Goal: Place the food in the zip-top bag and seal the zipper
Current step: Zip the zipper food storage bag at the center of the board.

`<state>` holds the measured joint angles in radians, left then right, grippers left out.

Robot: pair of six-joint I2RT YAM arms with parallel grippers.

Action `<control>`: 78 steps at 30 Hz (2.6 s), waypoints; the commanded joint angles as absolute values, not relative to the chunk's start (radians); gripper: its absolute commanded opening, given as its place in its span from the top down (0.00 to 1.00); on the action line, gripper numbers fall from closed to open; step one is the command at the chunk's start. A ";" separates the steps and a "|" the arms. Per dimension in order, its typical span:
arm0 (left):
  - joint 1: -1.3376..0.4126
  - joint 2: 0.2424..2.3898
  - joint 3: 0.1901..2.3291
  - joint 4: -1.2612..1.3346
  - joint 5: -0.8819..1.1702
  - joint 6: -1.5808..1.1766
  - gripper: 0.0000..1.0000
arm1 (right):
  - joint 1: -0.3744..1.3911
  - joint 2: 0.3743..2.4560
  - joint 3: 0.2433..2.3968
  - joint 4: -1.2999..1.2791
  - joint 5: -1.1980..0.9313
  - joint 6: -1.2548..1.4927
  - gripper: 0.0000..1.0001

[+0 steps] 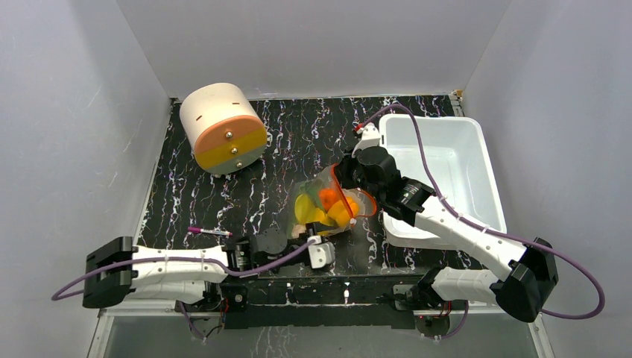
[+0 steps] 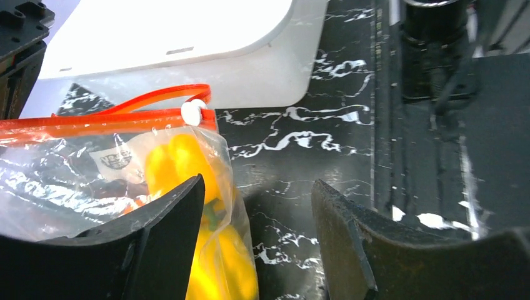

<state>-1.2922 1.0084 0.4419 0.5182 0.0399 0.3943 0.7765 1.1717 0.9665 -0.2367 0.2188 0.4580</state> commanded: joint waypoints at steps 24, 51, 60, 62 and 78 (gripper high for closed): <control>-1.448 1.437 0.543 1.142 -0.532 0.664 0.43 | 0.762 1.142 0.996 -0.201 0.215 0.466 1.00; -1.428 0.890 0.488 0.662 -0.502 0.447 1.00 | 0.737 0.908 1.012 -0.478 -0.024 -0.009 0.65; -1.419 0.828 0.534 0.509 -0.445 0.409 1.00 | 0.737 0.798 1.098 -0.622 -0.497 -0.531 0.39; -1.419 0.819 0.540 0.489 -0.448 0.404 1.00 | 0.738 0.793 1.087 -0.604 -0.554 -0.567 0.39; -1.419 0.770 0.536 0.409 -0.445 0.363 1.00 | 0.740 0.935 1.044 -0.563 -0.793 -0.892 0.51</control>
<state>-1.4223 0.8078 0.4995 0.4137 -0.4553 0.3840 0.7376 0.9180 1.0019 -0.5667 -0.7513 -0.7712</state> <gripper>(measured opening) 0.007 0.507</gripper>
